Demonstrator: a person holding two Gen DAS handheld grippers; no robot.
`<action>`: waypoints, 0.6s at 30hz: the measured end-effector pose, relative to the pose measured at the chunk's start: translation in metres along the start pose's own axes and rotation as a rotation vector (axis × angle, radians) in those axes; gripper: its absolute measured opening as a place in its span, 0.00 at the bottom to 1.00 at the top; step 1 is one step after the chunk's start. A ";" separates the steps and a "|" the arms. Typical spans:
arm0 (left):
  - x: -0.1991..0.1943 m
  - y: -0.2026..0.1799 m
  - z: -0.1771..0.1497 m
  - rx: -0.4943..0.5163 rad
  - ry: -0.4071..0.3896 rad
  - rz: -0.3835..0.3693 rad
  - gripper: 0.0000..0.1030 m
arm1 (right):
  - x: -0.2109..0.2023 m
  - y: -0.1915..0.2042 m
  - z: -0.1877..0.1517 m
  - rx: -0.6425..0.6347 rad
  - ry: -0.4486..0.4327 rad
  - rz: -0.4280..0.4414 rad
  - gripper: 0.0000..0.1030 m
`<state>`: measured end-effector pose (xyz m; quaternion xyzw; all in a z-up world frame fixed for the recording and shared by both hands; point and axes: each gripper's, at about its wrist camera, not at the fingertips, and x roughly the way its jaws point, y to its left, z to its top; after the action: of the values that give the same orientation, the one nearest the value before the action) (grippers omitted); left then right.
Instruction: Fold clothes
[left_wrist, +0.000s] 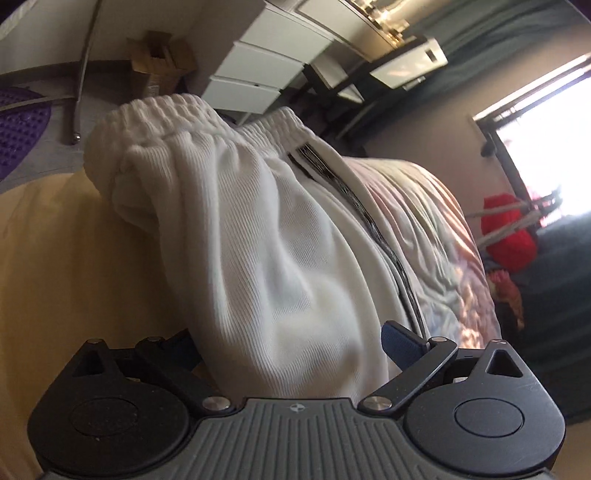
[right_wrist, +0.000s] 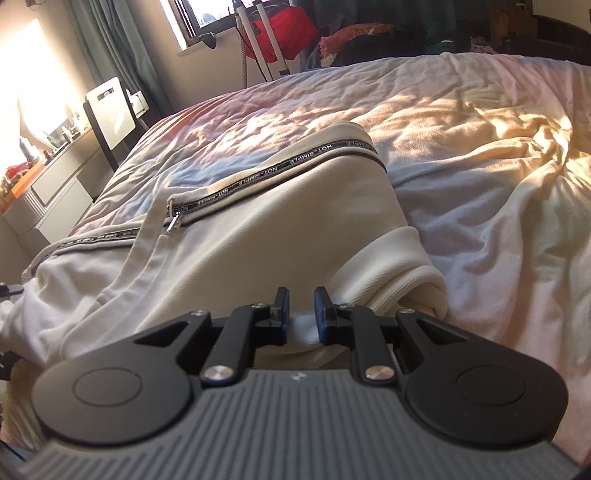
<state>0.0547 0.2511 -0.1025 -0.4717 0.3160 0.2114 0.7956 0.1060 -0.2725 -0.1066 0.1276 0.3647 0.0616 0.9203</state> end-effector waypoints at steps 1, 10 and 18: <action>0.000 0.003 0.008 -0.018 -0.023 0.001 0.89 | 0.000 0.001 0.000 -0.008 -0.004 -0.001 0.19; 0.007 0.023 0.052 -0.067 -0.149 0.005 0.43 | -0.008 0.027 -0.008 -0.154 0.001 0.136 0.19; -0.009 -0.024 0.028 0.200 -0.345 0.014 0.20 | 0.019 0.051 -0.024 -0.262 0.042 0.076 0.18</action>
<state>0.0724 0.2643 -0.0714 -0.3447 0.1976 0.2622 0.8794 0.1021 -0.2156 -0.1215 0.0189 0.3675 0.1463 0.9182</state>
